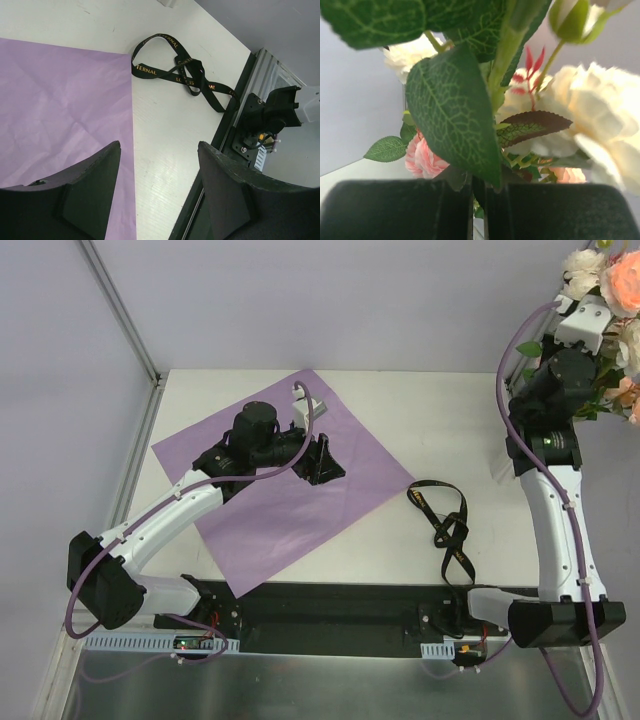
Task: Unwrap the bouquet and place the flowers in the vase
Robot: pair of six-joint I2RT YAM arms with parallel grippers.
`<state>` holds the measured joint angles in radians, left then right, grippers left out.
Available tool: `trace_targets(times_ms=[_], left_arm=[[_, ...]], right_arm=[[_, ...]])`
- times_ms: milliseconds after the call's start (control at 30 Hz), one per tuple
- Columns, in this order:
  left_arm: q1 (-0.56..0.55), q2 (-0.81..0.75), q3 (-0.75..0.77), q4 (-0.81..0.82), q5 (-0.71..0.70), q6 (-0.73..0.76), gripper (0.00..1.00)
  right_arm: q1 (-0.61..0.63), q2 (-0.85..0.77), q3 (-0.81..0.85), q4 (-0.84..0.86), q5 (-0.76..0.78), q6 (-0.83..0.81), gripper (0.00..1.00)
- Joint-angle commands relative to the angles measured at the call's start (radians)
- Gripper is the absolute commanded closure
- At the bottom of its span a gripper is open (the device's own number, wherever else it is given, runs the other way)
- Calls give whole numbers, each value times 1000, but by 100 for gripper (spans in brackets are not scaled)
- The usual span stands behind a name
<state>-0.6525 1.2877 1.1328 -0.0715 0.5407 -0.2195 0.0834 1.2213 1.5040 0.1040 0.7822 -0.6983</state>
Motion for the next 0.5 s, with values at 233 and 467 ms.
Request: trace_targets(times_ms=[233,467], left_arm=[[10,-22,42,4,-2,20,38],[11,-19,44,4,8,8,37]], right_arm=[[-100,-45,-99,-10,-74,197,99],[-120,-54,-157,-32,-80,226,97]])
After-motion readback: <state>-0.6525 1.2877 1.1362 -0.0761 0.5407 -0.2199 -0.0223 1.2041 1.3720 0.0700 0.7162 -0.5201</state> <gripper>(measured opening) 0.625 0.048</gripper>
